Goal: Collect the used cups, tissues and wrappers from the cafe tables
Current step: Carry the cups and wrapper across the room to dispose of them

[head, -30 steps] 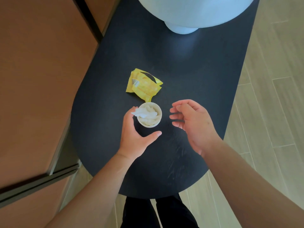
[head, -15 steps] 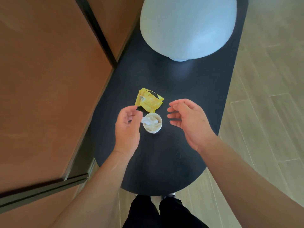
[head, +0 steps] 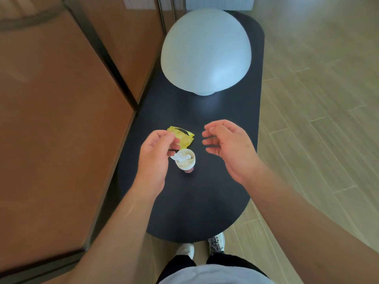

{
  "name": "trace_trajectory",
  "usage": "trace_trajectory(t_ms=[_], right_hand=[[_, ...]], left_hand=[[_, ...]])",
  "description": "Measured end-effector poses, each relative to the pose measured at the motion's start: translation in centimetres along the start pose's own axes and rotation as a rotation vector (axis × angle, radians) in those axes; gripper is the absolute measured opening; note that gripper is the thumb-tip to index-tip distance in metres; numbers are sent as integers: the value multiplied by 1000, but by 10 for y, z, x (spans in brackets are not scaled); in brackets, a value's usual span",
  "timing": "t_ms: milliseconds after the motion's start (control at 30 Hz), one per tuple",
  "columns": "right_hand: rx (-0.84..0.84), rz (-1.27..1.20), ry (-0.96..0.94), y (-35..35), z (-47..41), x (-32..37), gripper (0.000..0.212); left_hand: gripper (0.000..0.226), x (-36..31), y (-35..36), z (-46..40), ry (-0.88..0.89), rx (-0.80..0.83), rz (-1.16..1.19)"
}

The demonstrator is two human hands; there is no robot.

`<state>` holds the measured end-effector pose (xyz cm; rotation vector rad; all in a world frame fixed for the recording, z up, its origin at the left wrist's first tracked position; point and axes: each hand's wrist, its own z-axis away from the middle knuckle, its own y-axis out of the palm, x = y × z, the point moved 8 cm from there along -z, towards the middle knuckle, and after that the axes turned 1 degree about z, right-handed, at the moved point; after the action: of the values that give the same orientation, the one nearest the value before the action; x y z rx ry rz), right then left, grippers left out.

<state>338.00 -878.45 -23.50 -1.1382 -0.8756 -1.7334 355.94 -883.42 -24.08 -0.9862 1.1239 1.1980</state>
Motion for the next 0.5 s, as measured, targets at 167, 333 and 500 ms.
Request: trace_trajectory(t_ms=[167,333,500], right_hand=[[-77,-38,-48,-1,32,18,15],[-136,-55,-116,11,68,31,14],[-213,-81,-167,16,107,36,14]], left_hand=[[11,-35,-3,3,54,139,-7],[9,-59,-3,13,79,297,15],[13,-64,4,35,68,432,-13]])
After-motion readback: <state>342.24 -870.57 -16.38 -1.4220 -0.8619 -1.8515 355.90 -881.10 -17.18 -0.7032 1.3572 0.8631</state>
